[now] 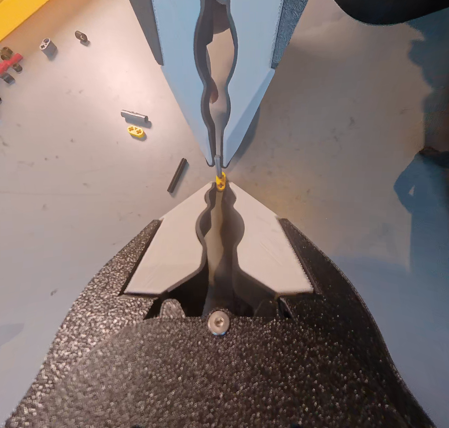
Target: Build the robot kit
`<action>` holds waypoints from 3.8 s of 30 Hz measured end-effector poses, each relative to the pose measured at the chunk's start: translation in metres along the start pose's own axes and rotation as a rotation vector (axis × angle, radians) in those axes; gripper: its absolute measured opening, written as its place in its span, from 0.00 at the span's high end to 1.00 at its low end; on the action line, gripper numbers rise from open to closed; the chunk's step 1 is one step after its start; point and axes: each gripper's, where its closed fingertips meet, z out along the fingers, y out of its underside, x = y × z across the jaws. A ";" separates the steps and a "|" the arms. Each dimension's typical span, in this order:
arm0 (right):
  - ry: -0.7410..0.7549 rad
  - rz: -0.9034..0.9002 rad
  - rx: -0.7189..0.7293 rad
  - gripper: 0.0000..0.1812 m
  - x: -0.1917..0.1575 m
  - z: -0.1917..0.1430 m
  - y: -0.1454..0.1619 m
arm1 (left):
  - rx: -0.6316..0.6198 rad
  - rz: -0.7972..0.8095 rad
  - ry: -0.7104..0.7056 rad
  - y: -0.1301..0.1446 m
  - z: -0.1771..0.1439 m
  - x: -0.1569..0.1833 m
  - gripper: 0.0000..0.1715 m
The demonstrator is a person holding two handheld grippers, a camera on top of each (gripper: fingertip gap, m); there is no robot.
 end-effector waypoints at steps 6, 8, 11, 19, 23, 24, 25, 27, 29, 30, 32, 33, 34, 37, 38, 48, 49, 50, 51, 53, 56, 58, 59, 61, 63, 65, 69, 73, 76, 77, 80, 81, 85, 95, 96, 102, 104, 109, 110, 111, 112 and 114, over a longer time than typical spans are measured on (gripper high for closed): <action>0.004 0.000 -0.040 0.98 -0.001 0.002 -0.001 | -0.003 -0.032 -0.024 0.000 0.000 0.000 0.96; -0.001 -0.010 -0.053 0.98 -0.001 0.001 0.000 | 0.000 -0.026 -0.023 0.000 0.000 0.000 0.96; -0.021 -0.058 -0.086 0.98 -0.001 0.001 -0.001 | 0.002 -0.017 -0.013 0.000 0.000 0.000 0.96; -0.144 -0.215 -0.196 0.98 -0.003 0.002 -0.001 | 0.005 0.024 0.029 0.000 0.000 0.000 0.96; -0.207 -0.288 -0.235 0.98 -0.005 0.002 -0.001 | 0.006 0.038 0.054 0.001 0.000 -0.001 0.96; -0.221 -0.303 -0.240 0.98 -0.005 0.002 -0.001 | 0.007 0.044 0.059 0.001 0.000 -0.001 0.96; -0.234 -0.314 -0.243 0.98 -0.005 0.002 -0.001 | 0.007 0.047 0.065 0.001 0.000 -0.001 0.96; -0.250 -0.329 -0.245 0.98 -0.005 0.002 -0.001 | 0.007 0.045 0.077 0.001 0.000 -0.001 0.96; -0.251 -0.351 -0.248 0.98 -0.005 0.003 -0.002 | 0.007 0.045 0.084 0.001 0.000 -0.001 0.96; -0.244 -0.364 -0.251 0.98 -0.004 0.003 -0.002 | 0.007 0.045 0.087 0.001 0.000 -0.001 0.96; -0.244 -0.372 -0.258 0.98 -0.003 0.002 -0.001 | 0.007 0.045 0.091 0.001 0.000 -0.001 0.96; -0.245 -0.376 -0.260 0.98 -0.003 0.002 -0.001 | 0.007 0.044 0.093 0.001 0.000 -0.001 0.96; -0.244 -0.383 -0.264 0.98 -0.003 0.002 -0.001 | 0.007 0.043 0.095 0.001 0.000 -0.001 0.96; -0.249 -0.407 -0.283 0.98 -0.004 0.002 -0.001 | 0.007 0.043 0.095 0.001 0.000 -0.001 0.96; -0.251 -0.410 -0.290 0.98 -0.004 0.002 0.000 | 0.007 0.043 0.095 0.001 0.000 -0.001 0.96; -0.252 -0.447 -0.309 0.98 -0.005 0.003 -0.001 | 0.007 0.037 0.100 0.001 0.000 -0.001 0.96; -0.254 -0.445 -0.303 0.98 -0.005 0.003 -0.001 | 0.007 0.037 0.099 0.001 0.000 -0.001 0.96; -0.259 -0.438 -0.293 0.98 -0.005 0.003 -0.001 | 0.007 0.037 0.100 0.001 0.000 -0.001 0.96; -0.265 -0.431 -0.278 0.98 -0.005 0.003 -0.001 | 0.007 0.037 0.100 0.001 0.000 -0.001 0.96; -0.282 -0.406 -0.246 0.98 -0.005 0.003 -0.001 | 0.007 0.035 0.102 0.001 0.000 -0.001 0.96; -0.310 -0.389 -0.211 0.98 -0.005 0.003 -0.001 | 0.007 0.035 0.108 0.001 0.000 -0.001 0.96; -0.332 -0.391 -0.202 0.98 -0.005 0.003 -0.001 | 0.008 0.035 0.114 0.001 0.000 -0.001 0.96; -0.342 -0.396 -0.201 0.98 -0.005 0.003 -0.001 | 0.008 0.036 0.117 0.001 0.000 -0.001 0.96; -0.359 -0.407 -0.204 0.98 -0.005 0.003 -0.001 | 0.008 0.039 0.123 0.001 0.000 -0.001 0.96; -0.376 -0.419 -0.202 0.98 -0.006 0.004 -0.002 | 0.008 0.042 0.128 0.001 0.000 -0.001 0.96; -0.388 -0.428 -0.183 0.98 -0.007 0.005 -0.002 | 0.008 0.044 0.134 0.001 0.000 -0.001 0.96; -0.397 -0.402 -0.118 0.98 -0.006 0.005 -0.003 | 0.008 0.046 0.138 0.001 0.000 -0.001 0.96; -0.398 -0.336 -0.043 0.98 -0.005 0.004 -0.002 | 0.008 0.045 0.146 0.001 0.000 -0.001 0.96; -0.387 -0.336 -0.030 0.98 -0.006 0.004 -0.002 | 0.008 0.047 0.150 0.001 0.000 -0.001 0.97; -0.388 -0.338 -0.029 0.98 -0.006 0.004 -0.002 | 0.008 0.046 0.152 0.001 0.000 -0.001 0.96; -0.402 -0.327 -0.022 0.98 -0.007 0.005 -0.002 | 0.009 0.048 0.155 0.001 0.000 -0.001 0.96; -0.405 -0.323 -0.020 0.98 -0.007 0.005 -0.002 | 0.009 0.050 0.154 0.001 0.000 -0.001 0.96; -0.400 -0.294 0.001 0.98 -0.006 0.004 -0.001 | 0.009 0.055 0.150 0.001 0.000 -0.001 0.96; -0.357 -0.238 0.039 0.98 -0.003 0.004 0.000 | 0.009 0.056 0.148 0.001 0.000 -0.001 0.96; -0.353 -0.235 0.040 0.98 -0.003 0.003 0.000 | 0.009 0.058 0.147 0.001 0.000 -0.001 0.96; -0.326 -0.255 0.031 0.98 -0.003 0.003 0.000 | 0.009 0.061 0.144 0.001 0.000 -0.001 0.96; -0.323 -0.275 0.014 0.98 -0.004 0.004 0.000 | 0.009 0.061 0.144 0.001 0.000 -0.001 0.96; -0.334 -0.307 -0.015 0.98 -0.004 0.004 0.000 | 0.009 0.060 0.146 0.001 0.000 -0.001 0.96; -0.336 -0.312 -0.021 0.98 -0.004 0.004 0.000 | 0.009 0.058 0.147 0.001 0.000 -0.001 0.96; -0.337 -0.319 -0.028 0.98 -0.004 0.004 0.000 | 0.009 0.057 0.148 0.001 0.000 -0.001 0.96; -0.337 -0.329 -0.035 0.98 -0.004 0.004 0.000 | 0.009 0.055 0.150 0.001 0.000 -0.001 0.96; -0.337 -0.347 -0.048 0.98 -0.004 0.004 -0.001 | 0.009 0.053 0.152 0.001 0.000 -0.001 0.96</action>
